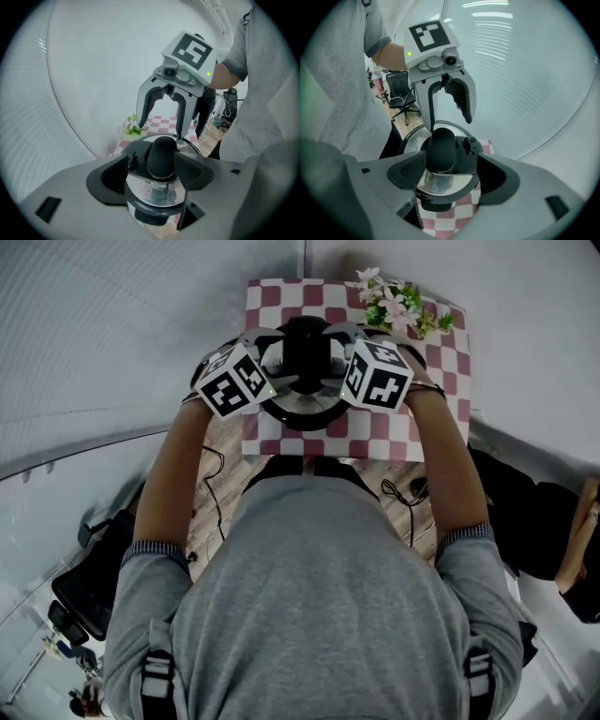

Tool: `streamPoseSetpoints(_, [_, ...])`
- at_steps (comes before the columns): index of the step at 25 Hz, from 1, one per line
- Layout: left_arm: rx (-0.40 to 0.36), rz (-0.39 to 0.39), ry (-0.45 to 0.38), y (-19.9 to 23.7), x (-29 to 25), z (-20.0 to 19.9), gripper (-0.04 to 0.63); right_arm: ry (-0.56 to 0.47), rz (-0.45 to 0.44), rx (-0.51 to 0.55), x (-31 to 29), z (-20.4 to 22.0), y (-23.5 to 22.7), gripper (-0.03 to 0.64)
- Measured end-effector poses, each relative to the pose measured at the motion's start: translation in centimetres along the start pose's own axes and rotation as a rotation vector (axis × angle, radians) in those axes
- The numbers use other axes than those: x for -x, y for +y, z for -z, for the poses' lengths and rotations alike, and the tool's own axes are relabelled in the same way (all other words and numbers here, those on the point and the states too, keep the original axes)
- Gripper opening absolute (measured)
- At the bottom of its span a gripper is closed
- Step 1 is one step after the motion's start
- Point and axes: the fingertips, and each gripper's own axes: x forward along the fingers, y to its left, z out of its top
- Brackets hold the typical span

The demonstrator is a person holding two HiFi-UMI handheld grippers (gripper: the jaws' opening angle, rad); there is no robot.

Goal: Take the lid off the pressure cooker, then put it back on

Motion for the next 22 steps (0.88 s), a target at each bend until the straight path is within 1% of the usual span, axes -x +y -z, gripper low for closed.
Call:
streamPoseSetpoints(6, [0.101,-0.149,-0.251,1.0,2.8,-2.9,0.336,-0.253,0.153,-0.163,4.1,-1.3,-1.4,0.356])
streamPoseSetpoints(10, [0.182,-0.202,-0.392,0.9,4.7,-4.2,0.336,-0.42,0.238,-0.262,7.0,-2.1,-1.6,0.351])
streamPoseSetpoints(14, [0.201,-0.235,-0.487,0.0,6.2,-5.2,0.336,-0.516,0.328,-0.308,9.4,-2.5,-1.2,0.345])
streamPoseSetpoints(17, [0.231,-0.263,-0.565,-0.6,7.6,-6.0,0.336,-0.563,0.367,-0.347,10.5,-2.2,-0.4,0.337])
streamPoseSetpoints(19, [0.249,-0.289,-0.619,-0.8,8.7,-6.5,0.336,-0.628,0.393,-0.372,11.3,-2.5,-0.1,0.328])
streamPoseSetpoints(22, [0.265,-0.352,-0.689,-0.7,10.5,-6.9,0.336,-0.698,0.416,-0.411,12.4,-2.8,0.7,0.319])
